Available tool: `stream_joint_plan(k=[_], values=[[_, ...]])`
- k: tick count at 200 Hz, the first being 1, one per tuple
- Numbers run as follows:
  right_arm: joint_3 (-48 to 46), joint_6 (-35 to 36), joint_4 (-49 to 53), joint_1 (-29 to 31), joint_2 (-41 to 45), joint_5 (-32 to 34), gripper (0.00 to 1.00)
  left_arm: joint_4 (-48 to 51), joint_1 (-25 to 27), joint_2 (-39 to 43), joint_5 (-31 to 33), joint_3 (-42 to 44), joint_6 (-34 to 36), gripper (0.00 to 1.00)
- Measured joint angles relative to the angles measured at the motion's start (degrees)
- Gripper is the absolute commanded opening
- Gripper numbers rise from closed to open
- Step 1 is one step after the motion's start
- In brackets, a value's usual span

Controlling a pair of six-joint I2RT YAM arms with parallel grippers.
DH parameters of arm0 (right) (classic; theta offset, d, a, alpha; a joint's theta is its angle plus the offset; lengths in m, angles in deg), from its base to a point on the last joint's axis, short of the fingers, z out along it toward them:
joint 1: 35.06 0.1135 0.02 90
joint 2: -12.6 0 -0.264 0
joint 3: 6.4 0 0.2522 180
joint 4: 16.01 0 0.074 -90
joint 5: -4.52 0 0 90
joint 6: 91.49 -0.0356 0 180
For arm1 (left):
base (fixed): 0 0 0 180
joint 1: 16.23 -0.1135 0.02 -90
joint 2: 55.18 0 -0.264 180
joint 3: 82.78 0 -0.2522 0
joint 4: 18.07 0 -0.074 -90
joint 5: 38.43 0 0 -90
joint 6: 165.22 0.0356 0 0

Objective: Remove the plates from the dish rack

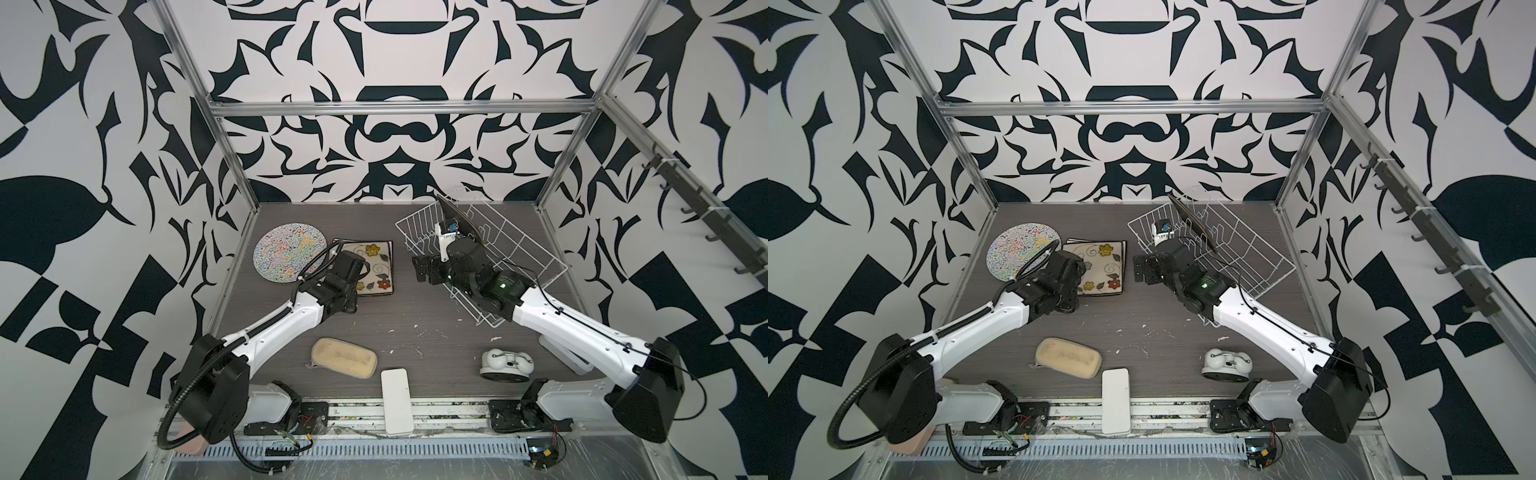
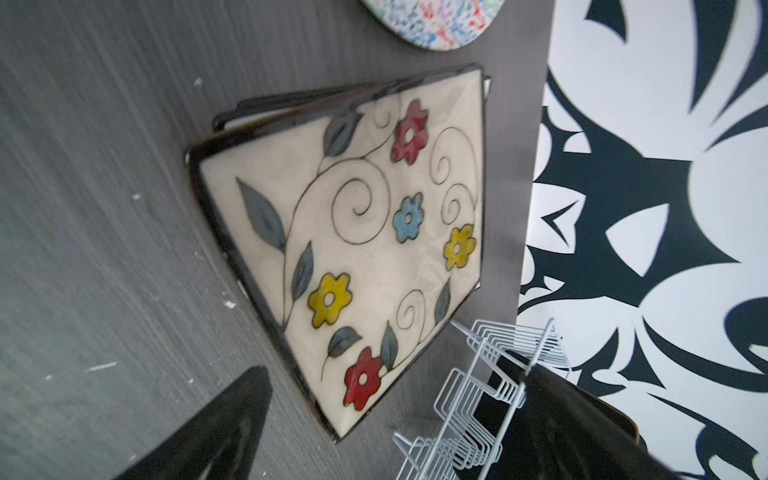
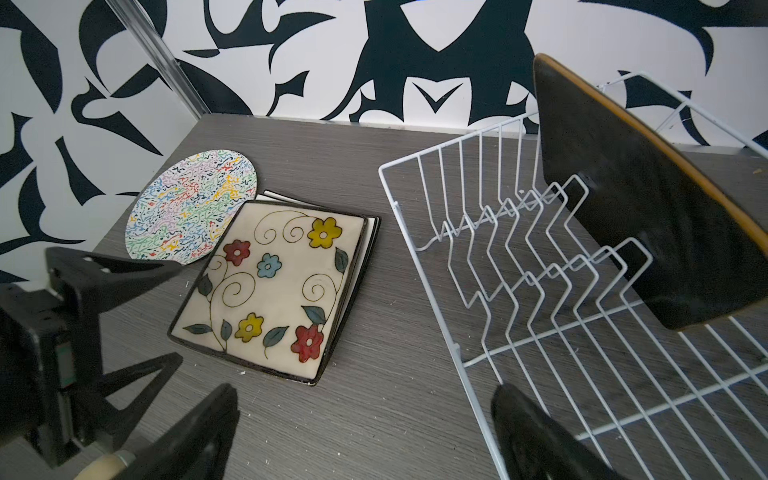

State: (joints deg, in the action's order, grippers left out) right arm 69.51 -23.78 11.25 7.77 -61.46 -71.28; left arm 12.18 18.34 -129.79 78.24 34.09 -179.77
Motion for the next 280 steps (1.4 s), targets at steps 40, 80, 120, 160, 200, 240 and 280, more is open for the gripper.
stream_joint_plan(k=[40,80,120,160,200,240,280], values=[[0.3,0.2,0.0,-0.4,-0.7,0.0,0.98,-3.1,-1.4,8.9,8.0,0.0,14.4,0.99],[3.6,1.4,0.5,-1.3,-4.4,-0.5,0.98,-6.3,-12.0,9.7,2.7,-0.7,26.1,0.99],[8.0,1.7,1.4,-2.9,-8.4,-1.6,0.98,-6.4,-25.1,0.6,-13.1,-6.6,35.5,0.99],[10.8,1.6,2.9,-3.3,-10.4,-4.2,0.98,-6.1,-31.1,-11.9,-26.8,-15.1,45.7,1.0],[10.8,1.6,3.5,-3.3,-9.4,-4.4,0.98,-4.7,-33.5,-20.2,-33.8,-22.0,52.4,0.99],[10.3,1.2,3.5,-3.6,-7.6,-2.2,0.98,-3.2,-33.8,-26.6,-35.5,-25.6,56.1,1.0],[9.4,0.7,3.4,-5.0,-5.8,-1.0,0.98,-3.4,-33.6,-30.6,-37.2,-25.6,56.9,1.0]])
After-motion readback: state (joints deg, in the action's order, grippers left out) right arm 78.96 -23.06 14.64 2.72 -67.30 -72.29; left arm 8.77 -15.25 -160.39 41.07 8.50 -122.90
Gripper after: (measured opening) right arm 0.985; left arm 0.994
